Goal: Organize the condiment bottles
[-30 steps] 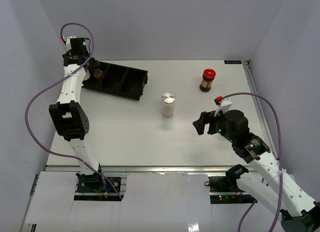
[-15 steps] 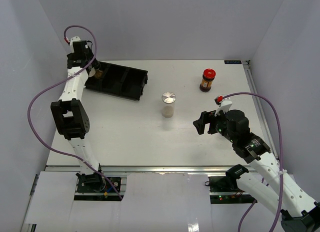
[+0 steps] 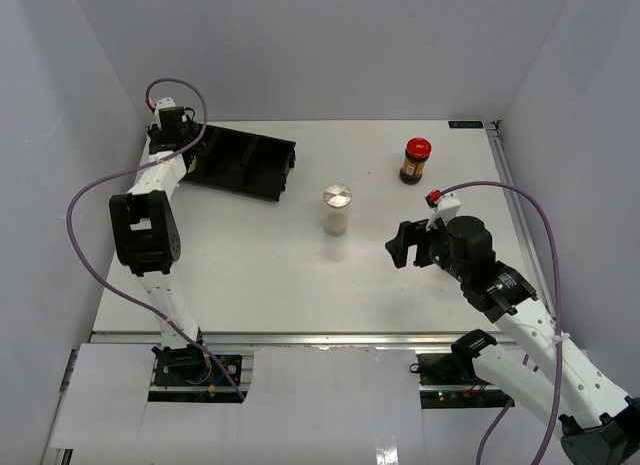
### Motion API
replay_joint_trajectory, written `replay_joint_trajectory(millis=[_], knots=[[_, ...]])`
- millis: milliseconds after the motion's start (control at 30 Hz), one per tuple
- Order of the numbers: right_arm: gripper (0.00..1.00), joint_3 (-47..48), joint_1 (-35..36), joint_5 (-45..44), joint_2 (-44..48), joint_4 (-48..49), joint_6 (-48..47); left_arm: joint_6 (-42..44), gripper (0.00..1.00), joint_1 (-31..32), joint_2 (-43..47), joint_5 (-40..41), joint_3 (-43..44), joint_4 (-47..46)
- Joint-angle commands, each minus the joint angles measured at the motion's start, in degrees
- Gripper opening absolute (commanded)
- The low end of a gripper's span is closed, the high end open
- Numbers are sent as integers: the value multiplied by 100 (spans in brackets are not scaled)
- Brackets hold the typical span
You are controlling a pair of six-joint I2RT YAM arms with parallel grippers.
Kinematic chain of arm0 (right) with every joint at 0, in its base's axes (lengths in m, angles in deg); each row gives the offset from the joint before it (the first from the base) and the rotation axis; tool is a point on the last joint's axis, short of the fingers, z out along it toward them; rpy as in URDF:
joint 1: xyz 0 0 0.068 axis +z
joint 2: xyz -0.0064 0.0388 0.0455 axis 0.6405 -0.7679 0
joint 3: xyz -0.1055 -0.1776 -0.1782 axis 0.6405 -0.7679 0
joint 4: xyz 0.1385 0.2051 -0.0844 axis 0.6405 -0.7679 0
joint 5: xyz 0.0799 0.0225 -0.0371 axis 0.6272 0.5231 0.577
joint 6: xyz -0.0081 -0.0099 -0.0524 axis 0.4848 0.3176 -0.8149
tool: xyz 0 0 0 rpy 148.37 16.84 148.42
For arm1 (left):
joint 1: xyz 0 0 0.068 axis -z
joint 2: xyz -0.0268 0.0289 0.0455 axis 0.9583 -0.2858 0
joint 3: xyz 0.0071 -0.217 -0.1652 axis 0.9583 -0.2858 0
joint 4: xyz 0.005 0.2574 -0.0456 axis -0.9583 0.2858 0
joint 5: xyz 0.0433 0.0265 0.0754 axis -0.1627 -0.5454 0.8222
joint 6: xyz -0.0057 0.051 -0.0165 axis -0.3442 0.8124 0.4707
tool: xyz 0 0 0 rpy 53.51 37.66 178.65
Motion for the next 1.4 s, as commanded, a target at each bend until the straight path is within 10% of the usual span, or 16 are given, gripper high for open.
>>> replay_joint_trajectory(millis=[0,600,667,833,1367], knots=[[90,241,8,-68,15,76,-74,99,0,-8,217,-169,-135,-976],[90,214,8,-197,21,65,-71,267,0,-8,-284,-281,271,-1022],[90,235,5,-203,26,44,-65,290,9,-8,-246,-310,157,-1098],[90,201,6,-203,106,61,-65,289,66,-8,-290,-478,216,-1044],[90,269,14,-219,221,0,-81,123,98,-8,68,-245,-95,-823]])
